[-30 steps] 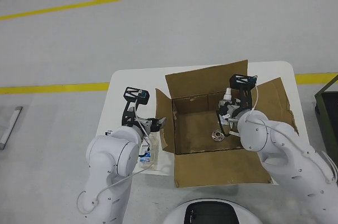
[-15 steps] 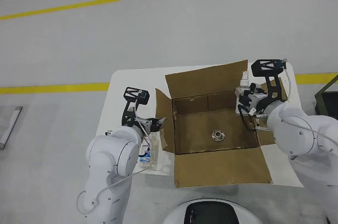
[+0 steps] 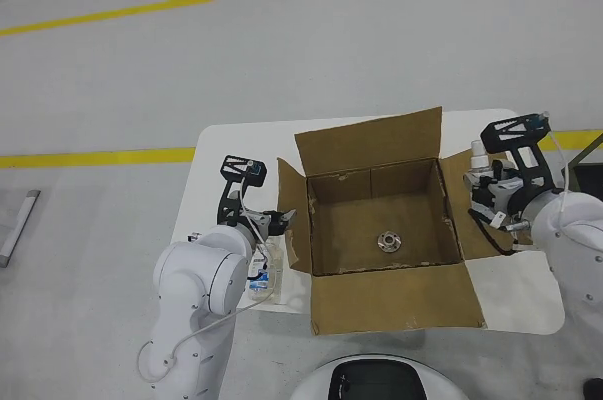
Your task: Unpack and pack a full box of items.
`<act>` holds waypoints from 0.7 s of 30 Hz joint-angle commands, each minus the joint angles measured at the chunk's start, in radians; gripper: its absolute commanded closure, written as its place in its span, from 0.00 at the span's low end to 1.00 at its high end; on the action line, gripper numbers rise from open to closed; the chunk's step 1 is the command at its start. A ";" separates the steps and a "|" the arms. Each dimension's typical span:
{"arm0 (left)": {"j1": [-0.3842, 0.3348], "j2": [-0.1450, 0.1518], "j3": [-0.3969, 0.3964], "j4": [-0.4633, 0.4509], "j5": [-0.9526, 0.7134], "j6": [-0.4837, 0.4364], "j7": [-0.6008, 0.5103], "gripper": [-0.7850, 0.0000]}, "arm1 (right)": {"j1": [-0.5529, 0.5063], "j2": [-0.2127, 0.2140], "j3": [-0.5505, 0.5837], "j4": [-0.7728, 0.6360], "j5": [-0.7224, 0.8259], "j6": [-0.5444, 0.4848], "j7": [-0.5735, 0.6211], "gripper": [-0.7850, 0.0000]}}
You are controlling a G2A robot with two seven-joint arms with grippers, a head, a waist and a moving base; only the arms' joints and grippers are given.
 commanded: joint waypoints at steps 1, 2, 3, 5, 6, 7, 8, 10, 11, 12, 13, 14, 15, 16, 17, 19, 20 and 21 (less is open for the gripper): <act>0.000 0.000 0.000 0.000 0.000 0.000 0.000 0.00 | 0.000 0.000 0.000 0.000 0.000 0.000 0.000 1.00; 0.000 0.000 0.000 0.000 0.000 0.000 0.000 0.00 | -0.003 -0.001 0.000 0.001 0.006 0.001 -0.008 1.00; 0.000 0.000 0.000 0.000 0.000 0.000 0.000 0.00 | -0.012 -0.002 0.002 0.005 0.024 0.007 -0.035 1.00; 0.000 0.000 0.000 0.000 0.000 0.000 0.000 0.00 | -0.021 -0.001 0.019 0.005 0.010 0.010 -0.070 1.00; 0.000 0.000 0.000 0.000 0.000 0.000 0.000 0.00 | -0.023 -0.001 0.036 0.006 0.014 0.022 -0.077 1.00; 0.000 0.000 0.000 0.000 0.000 0.000 0.000 0.00 | -0.024 -0.001 0.059 0.008 0.030 0.034 -0.080 1.00; 0.000 0.000 0.000 0.000 0.000 0.000 0.000 0.00 | -0.025 -0.001 0.087 0.012 0.051 0.041 -0.081 1.00; 0.000 0.000 0.000 0.000 0.000 0.000 0.000 0.00 | -0.030 0.002 0.160 0.032 0.079 0.049 -0.079 1.00; 0.000 0.000 0.000 0.000 0.000 0.000 0.000 0.00 | -0.033 0.004 0.198 0.045 0.091 0.040 -0.075 1.00; 0.000 0.000 0.000 0.000 0.000 0.000 0.000 0.00 | -0.040 0.007 0.236 0.058 0.098 0.032 -0.067 1.00; 0.000 0.000 0.000 0.000 0.000 0.000 0.000 0.00 | -0.048 0.010 0.271 0.066 0.100 0.022 -0.058 1.00; 0.000 0.000 0.000 0.000 0.000 0.000 0.000 0.00 | -0.060 0.013 0.305 0.080 0.093 0.012 -0.048 1.00; 0.000 0.000 0.000 0.000 0.000 0.000 0.000 0.00 | -0.072 0.015 0.331 0.088 0.093 -0.002 -0.037 1.00; 0.000 0.000 0.000 0.000 0.000 0.000 0.000 0.00 | -0.086 0.018 0.354 0.098 0.095 -0.016 -0.025 1.00; 0.000 0.000 0.000 0.000 0.000 0.000 0.000 0.00 | -0.101 0.019 0.373 0.109 0.101 -0.030 -0.014 1.00; 0.000 0.000 0.000 0.000 0.000 0.000 0.000 0.00 | -0.136 0.021 0.404 0.129 0.123 -0.051 -0.002 1.00; 0.000 0.000 0.000 0.000 0.000 0.000 0.000 0.00 | -0.155 0.022 0.418 0.133 0.137 -0.057 -0.003 1.00; 0.000 0.000 0.000 0.000 0.000 0.000 0.000 0.00 | -0.179 0.021 0.430 0.135 0.151 -0.060 -0.002 1.00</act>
